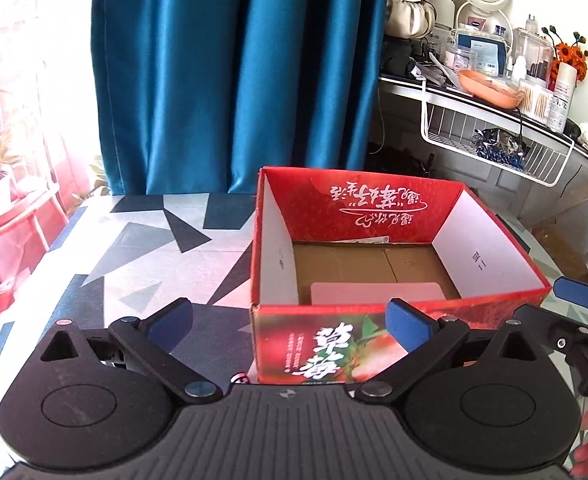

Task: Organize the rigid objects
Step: 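Withdraw the left tool from the box toward the remaining items, then lower the right tool onto the white charger plug and close on it, then close the left tool on the blue eye-drop bottle while the right tool holds the charger, then lift the charger with the right tool toward the box while the left tool holds the bottle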

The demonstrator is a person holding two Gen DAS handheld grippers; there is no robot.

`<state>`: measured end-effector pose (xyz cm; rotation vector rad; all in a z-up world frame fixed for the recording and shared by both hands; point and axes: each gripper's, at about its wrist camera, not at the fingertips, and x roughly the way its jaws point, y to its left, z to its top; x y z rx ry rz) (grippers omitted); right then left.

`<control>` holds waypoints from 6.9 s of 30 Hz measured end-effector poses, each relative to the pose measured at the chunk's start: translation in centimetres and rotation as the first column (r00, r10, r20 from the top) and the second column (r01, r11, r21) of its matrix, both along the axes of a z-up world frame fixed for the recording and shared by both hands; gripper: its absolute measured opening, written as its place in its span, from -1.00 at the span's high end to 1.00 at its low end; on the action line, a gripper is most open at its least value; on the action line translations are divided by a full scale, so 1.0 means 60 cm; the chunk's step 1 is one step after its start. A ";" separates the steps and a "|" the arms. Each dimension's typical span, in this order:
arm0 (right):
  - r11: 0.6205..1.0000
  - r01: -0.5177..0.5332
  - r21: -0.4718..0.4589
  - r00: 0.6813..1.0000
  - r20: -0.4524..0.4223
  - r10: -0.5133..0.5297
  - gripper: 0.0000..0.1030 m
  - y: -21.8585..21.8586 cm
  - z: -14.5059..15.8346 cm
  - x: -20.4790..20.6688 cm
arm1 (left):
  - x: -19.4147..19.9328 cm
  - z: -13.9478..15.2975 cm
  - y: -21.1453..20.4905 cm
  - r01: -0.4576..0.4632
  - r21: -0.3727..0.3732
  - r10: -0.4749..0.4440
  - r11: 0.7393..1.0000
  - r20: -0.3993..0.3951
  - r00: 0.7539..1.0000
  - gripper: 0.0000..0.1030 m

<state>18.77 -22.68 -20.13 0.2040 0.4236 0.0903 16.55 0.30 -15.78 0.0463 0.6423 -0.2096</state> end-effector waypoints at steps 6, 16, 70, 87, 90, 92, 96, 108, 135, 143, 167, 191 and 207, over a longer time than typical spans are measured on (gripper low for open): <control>1.000 0.007 0.025 0.999 -0.033 -0.006 -0.99 0.002 -0.026 -0.027 | -0.041 -0.018 0.021 0.003 -0.012 -0.003 1.000 -0.023 1.000 -1.00; 0.999 -0.047 -0.021 0.992 -0.117 0.045 -0.99 0.031 -0.078 -0.072 | -0.082 -0.066 0.038 -0.030 0.015 0.031 0.999 -0.094 0.995 -1.00; 0.998 0.066 -0.012 0.965 -0.253 -0.067 -0.04 -0.038 -0.196 -0.019 | -0.059 -0.157 0.101 -0.185 0.016 0.185 0.983 -0.180 0.966 -0.99; 0.988 0.046 -0.150 0.970 -0.231 -0.080 0.52 -0.021 -0.220 0.000 | -0.056 -0.168 0.106 -0.196 0.011 0.194 0.981 -0.201 0.960 -0.95; 0.986 0.045 -0.158 0.971 -0.223 -0.080 0.57 -0.020 -0.222 -0.001 | -0.056 -0.170 0.102 -0.189 0.013 0.187 0.982 -0.202 0.961 -0.91; 0.986 0.037 -0.161 0.973 -0.220 -0.072 0.58 -0.019 -0.223 -0.003 | -0.056 -0.172 0.099 -0.180 0.016 0.179 0.984 -0.205 0.962 -0.85; 0.983 0.022 -0.182 0.975 -0.212 -0.061 0.58 -0.012 -0.224 -0.007 | -0.056 -0.174 0.098 -0.167 0.021 0.168 0.986 -0.204 0.964 -0.81; 0.983 0.015 -0.181 0.976 -0.211 -0.053 0.58 -0.011 -0.224 -0.009 | -0.058 -0.179 0.086 -0.103 -0.022 0.096 0.994 -0.215 0.972 -0.37; 0.984 0.016 -0.180 0.976 -0.212 -0.054 0.58 -0.009 -0.225 -0.009 | -0.044 -0.182 0.085 -0.138 0.073 0.149 0.988 -0.173 0.974 0.26; 0.984 0.015 -0.179 0.976 -0.212 -0.054 0.58 -0.009 -0.225 -0.009 | -0.046 -0.183 0.087 -0.133 0.070 0.143 0.989 -0.165 0.976 0.29; 0.989 0.012 -0.145 0.966 -0.256 -0.049 0.56 -0.016 -0.218 0.005 | -0.038 -0.175 0.092 -0.137 0.016 0.138 0.990 -0.151 0.979 0.39; 0.987 -0.035 -0.158 0.946 -0.324 -0.018 0.59 -0.013 -0.178 0.011 | -0.033 -0.118 0.084 -0.075 -0.037 0.072 0.996 -0.079 0.994 0.38; 0.992 -0.070 -0.109 0.917 -0.398 0.021 0.59 -0.018 -0.177 0.012 | -0.041 -0.102 0.076 -0.048 -0.060 0.045 0.997 -0.059 0.997 0.38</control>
